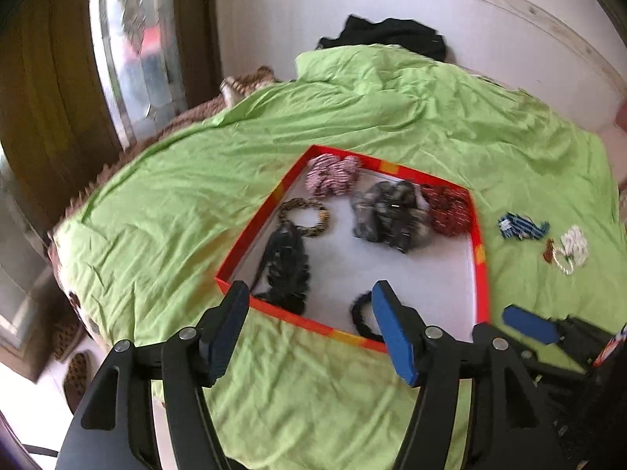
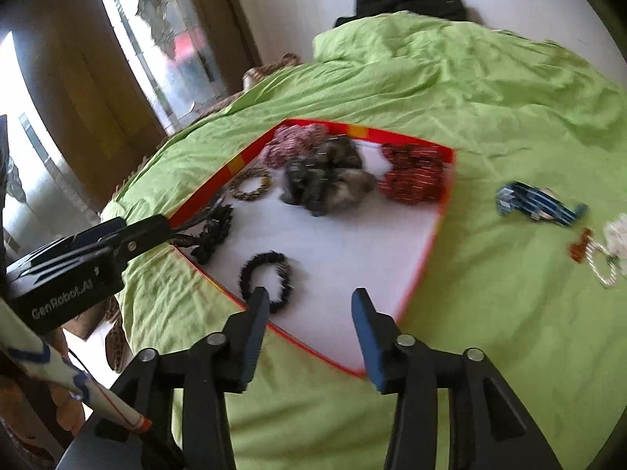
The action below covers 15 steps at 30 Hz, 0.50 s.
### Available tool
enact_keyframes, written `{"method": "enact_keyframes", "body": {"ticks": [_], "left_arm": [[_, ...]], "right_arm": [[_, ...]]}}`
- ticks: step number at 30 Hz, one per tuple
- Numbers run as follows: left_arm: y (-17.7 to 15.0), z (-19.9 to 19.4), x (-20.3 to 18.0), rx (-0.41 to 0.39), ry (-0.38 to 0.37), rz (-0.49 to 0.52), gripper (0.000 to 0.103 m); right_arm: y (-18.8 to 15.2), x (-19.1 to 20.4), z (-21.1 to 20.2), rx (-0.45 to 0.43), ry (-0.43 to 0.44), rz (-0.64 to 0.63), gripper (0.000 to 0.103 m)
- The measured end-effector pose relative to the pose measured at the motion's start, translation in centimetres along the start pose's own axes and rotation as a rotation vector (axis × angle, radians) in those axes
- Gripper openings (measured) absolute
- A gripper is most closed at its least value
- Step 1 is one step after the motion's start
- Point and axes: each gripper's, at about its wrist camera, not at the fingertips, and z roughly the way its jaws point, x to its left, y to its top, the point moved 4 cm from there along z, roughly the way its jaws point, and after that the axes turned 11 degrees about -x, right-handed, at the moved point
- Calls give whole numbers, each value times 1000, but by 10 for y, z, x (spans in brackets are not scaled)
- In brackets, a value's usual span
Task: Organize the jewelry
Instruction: 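Move both open tools back toward the watch and white scrunchie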
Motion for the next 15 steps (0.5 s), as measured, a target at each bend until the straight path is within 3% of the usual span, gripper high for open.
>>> {"method": "enact_keyframes", "body": {"ticks": [8, 15], "left_arm": [[1, -38, -65, -69, -40, 159, 67], [-1, -51, -113, -64, -85, 242, 67]], "right_arm": [[-19, -69, -63, -51, -156, -4, 51], [-29, -147, -113, -107, -254, 140, 53]]}}
